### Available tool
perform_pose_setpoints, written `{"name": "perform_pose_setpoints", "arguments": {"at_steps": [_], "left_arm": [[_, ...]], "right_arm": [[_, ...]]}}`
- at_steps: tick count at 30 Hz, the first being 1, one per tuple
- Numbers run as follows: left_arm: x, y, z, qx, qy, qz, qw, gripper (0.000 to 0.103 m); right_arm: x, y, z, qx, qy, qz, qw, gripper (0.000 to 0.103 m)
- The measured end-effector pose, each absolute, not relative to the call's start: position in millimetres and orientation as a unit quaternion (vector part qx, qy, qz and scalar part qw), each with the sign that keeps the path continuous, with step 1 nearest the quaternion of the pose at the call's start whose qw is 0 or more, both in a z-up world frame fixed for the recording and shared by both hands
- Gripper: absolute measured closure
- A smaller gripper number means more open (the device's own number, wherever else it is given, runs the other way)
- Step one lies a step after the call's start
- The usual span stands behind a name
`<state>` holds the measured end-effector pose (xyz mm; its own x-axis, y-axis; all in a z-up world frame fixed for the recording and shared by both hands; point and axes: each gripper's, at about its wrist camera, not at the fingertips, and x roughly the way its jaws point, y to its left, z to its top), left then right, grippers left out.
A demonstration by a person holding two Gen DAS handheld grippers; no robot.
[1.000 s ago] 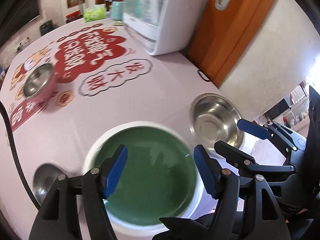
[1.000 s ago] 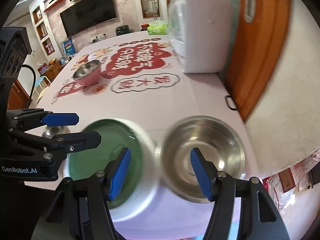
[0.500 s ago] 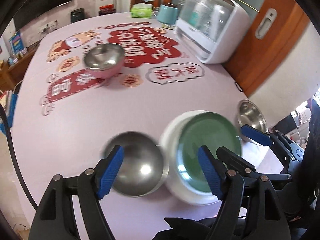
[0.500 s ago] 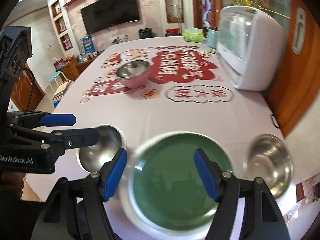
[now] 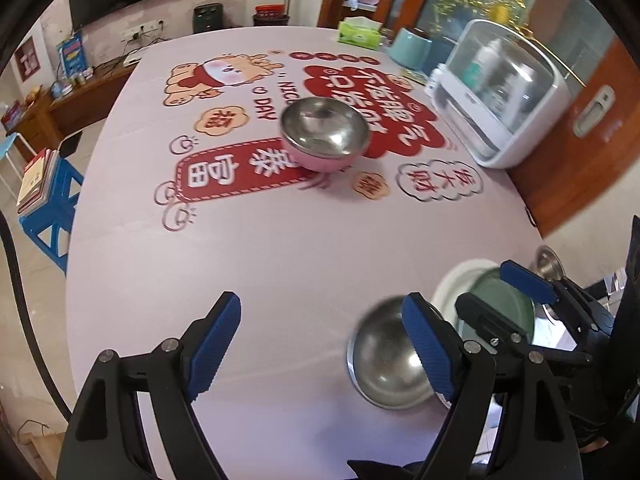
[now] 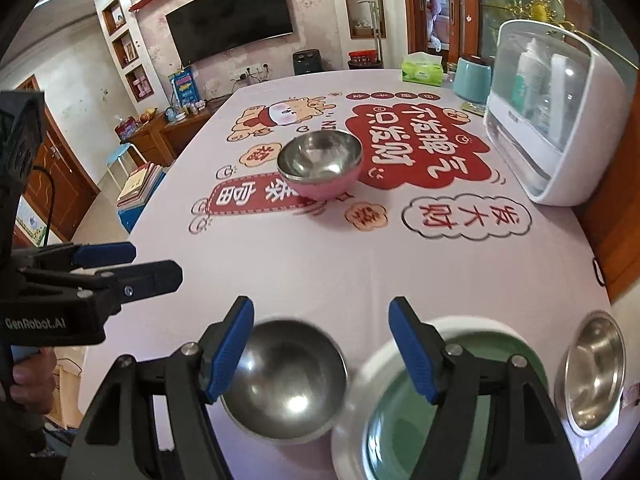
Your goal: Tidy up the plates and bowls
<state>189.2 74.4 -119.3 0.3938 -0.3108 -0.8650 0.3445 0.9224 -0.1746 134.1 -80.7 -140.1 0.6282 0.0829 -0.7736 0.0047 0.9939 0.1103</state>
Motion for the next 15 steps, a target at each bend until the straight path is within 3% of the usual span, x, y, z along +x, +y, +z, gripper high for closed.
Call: {"name": "perform_pose_setpoints", "arguments": {"at_steps": [15], "left_arm": [[303, 87, -117, -0.013, 0.537, -0.162, 0.828, 0.021]], "right_arm": [[227, -84, -130, 0.052, 0.427, 0.002, 0.903, 0.033]]}}
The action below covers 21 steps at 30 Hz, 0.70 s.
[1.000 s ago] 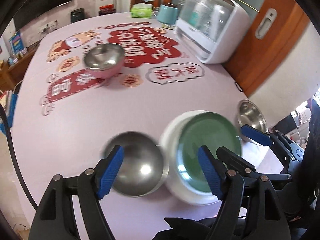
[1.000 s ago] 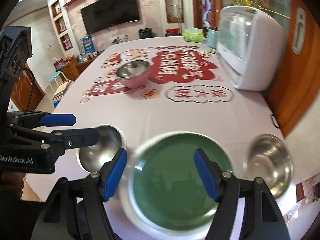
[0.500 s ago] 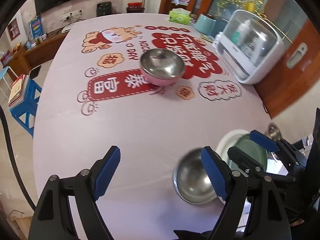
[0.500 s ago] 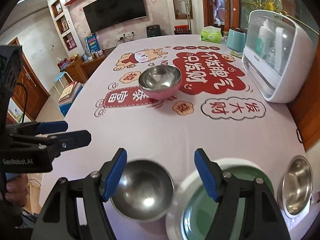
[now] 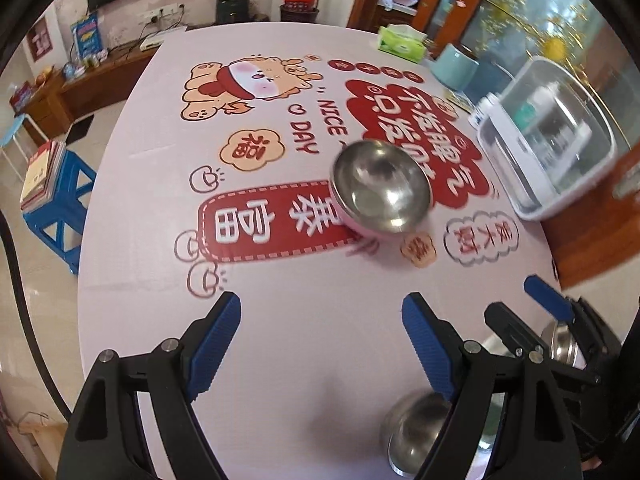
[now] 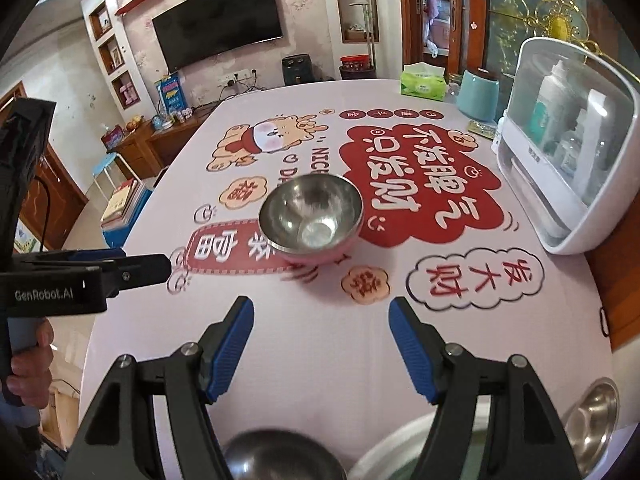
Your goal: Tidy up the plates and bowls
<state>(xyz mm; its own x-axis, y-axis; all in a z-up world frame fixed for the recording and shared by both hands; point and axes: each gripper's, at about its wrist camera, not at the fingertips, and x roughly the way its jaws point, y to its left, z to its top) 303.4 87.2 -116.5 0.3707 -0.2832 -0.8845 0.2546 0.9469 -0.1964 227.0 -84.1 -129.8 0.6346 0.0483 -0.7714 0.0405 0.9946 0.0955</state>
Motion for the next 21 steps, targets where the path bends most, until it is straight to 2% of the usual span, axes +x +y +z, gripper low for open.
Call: {"name": "perform_pose_setpoints", "arguments": {"at_steps": [10, 21], "left_arm": [[347, 77, -144, -0.034, 0.547, -0.170, 0.819, 0.021], [369, 63, -174, -0.098, 0.509, -0.189, 0.834, 0.023]], "right_arm": [[279, -89, -145, 0.059, 0.434, -0.002, 0.899, 0.033], [304, -105, -186, 0.103, 0.440, -0.001, 0.892, 0.033]]}}
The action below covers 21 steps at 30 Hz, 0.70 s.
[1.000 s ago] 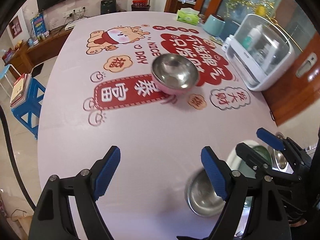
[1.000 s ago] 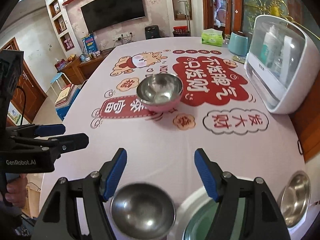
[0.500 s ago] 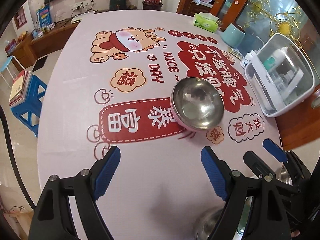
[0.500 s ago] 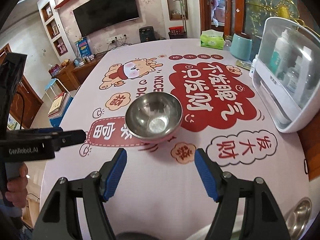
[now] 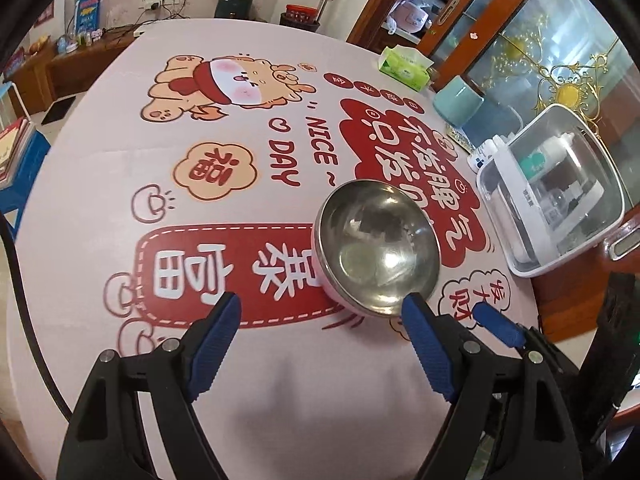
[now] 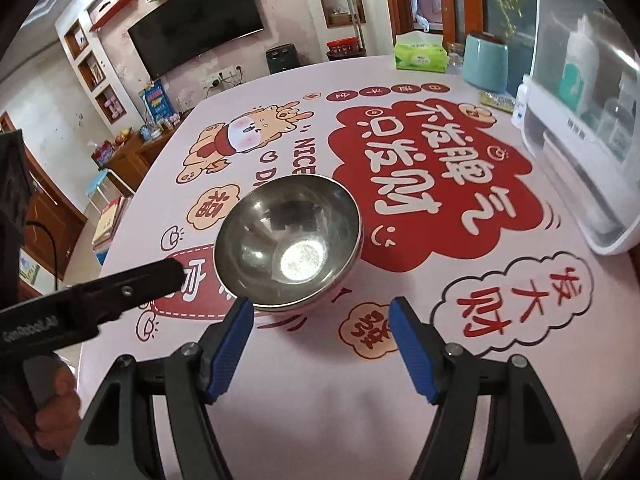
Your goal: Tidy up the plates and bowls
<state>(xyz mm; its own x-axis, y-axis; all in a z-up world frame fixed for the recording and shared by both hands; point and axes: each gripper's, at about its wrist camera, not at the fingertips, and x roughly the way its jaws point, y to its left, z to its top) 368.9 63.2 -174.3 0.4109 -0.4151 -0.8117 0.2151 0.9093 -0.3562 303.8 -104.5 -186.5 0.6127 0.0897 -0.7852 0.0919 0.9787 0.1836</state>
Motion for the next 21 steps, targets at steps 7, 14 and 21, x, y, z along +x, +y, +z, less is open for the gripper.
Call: {"name": "perform_pose_setpoints", "arguments": {"at_steps": [7, 14, 21], "left_arm": [[381, 50, -205, -0.118, 0.519, -0.186, 0.826, 0.029], [387, 43, -222, -0.122, 0.527, -0.192, 0.819, 0.037], [388, 43, -227, -0.134, 0.526, -0.204, 0.814, 0.055]], "right_arm": [[309, -112, -205, 0.125, 0.428, 0.003, 0.895, 0.033], [313, -115, -210, 0.123, 0.426, 0.006, 0.896, 0.038], [313, -109, -210, 0.122, 0.423, 0.023, 0.898, 0.054]]}}
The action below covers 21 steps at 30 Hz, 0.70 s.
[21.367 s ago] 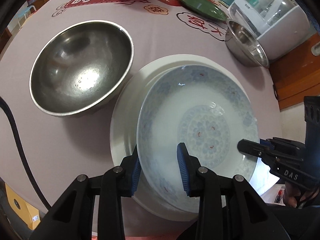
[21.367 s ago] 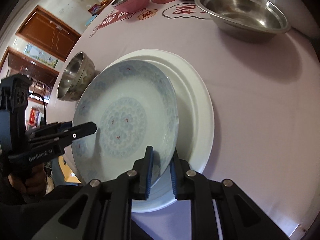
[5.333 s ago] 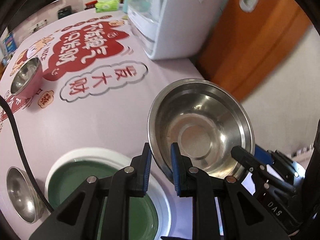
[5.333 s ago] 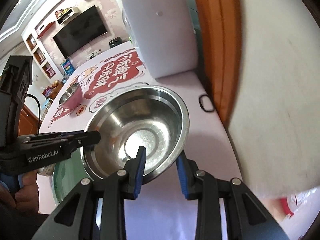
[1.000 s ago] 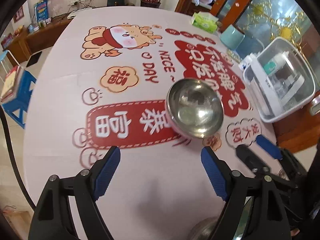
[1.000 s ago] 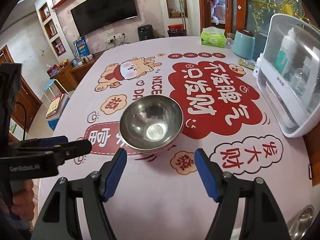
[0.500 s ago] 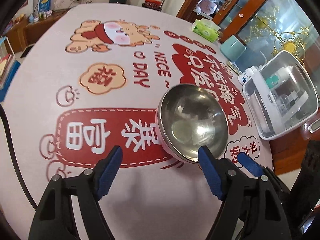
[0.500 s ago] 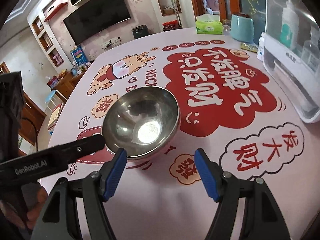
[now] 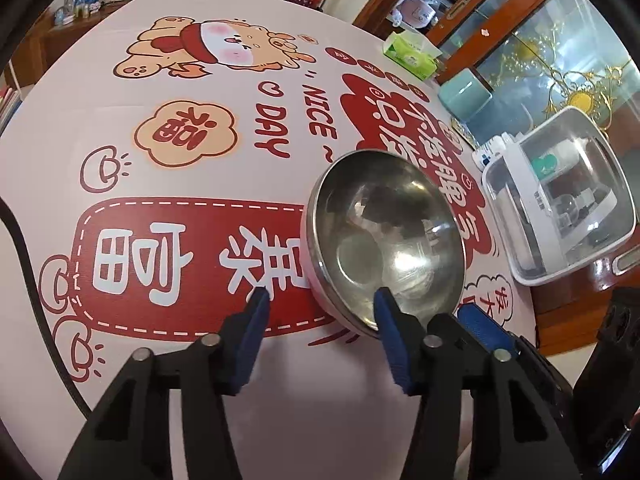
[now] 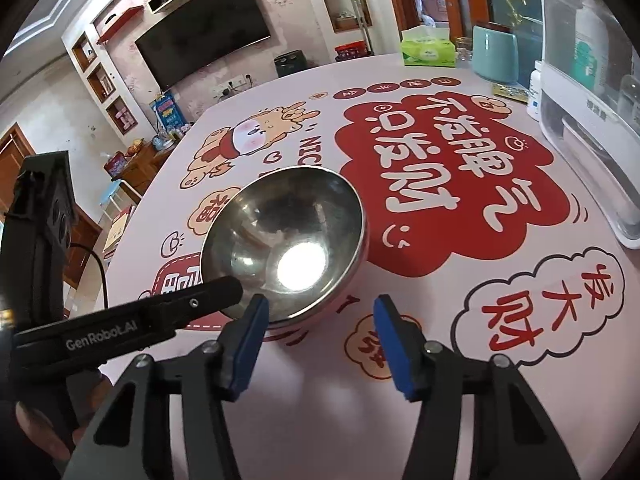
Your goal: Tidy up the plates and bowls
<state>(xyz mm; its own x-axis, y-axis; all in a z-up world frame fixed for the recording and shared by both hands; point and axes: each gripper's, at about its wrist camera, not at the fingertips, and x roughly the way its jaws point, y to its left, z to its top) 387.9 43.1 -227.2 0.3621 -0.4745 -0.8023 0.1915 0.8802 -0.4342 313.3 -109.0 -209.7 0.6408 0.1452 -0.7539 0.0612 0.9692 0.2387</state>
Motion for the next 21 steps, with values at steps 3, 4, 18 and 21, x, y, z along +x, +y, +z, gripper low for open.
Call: {"name": "perform_pose_setpoints", "arguments": {"at_steps": [3, 4, 18, 21], "left_arm": [[387, 42, -228, -0.132, 0.530, -0.206, 0.812, 0.063], [387, 42, -229, -0.133, 0.531, -0.206, 0.811, 0.065], [381, 41, -229, -0.118, 0.532, -0.206, 0.813, 0.084], [377, 42, -228, -0.115, 0.532, -0.204, 0.814, 0.084]], "right_arm": [[314, -107, -211, 0.124, 0.428, 0.025, 0.895, 0.065], [314, -107, -211, 0.124, 0.428, 0.024, 0.895, 0.068], [313, -110, -213, 0.138, 0.440, 0.019, 0.887, 0.082], [312, -109, -213, 0.141, 0.442, 0.020, 0.885, 0.082]]}}
